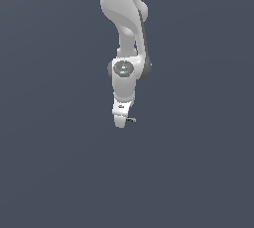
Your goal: Pick up the object and move it to a goal position.
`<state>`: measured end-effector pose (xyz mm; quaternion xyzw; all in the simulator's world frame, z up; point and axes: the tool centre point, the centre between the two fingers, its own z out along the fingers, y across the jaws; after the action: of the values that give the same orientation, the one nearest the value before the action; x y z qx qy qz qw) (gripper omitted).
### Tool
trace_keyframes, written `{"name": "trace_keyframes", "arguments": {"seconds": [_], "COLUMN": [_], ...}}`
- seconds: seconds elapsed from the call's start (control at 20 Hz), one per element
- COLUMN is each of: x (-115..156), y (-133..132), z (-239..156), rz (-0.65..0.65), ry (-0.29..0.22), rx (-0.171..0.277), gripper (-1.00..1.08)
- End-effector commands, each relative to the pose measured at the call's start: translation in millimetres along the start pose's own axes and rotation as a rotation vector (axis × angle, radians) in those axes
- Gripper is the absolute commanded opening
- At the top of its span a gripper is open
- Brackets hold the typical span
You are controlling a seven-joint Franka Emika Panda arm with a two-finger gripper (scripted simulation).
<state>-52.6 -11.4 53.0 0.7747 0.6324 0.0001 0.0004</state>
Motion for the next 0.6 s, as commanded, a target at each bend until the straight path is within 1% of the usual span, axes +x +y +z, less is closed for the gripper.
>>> {"name": "trace_keyframes", "arguments": {"seconds": [0.0, 0.3, 0.55], "x": [0.0, 0.0, 0.1], "y": [-0.7, -1.3, -0.8], "z": [8.8, 36.2, 43.4], "rz": [-0.001, -0.004, -0.004], "ry": [0.0, 0.0, 0.0], "rx": [0.001, 0.001, 0.001], "gripper": [1.0, 1.0, 1.0]}}
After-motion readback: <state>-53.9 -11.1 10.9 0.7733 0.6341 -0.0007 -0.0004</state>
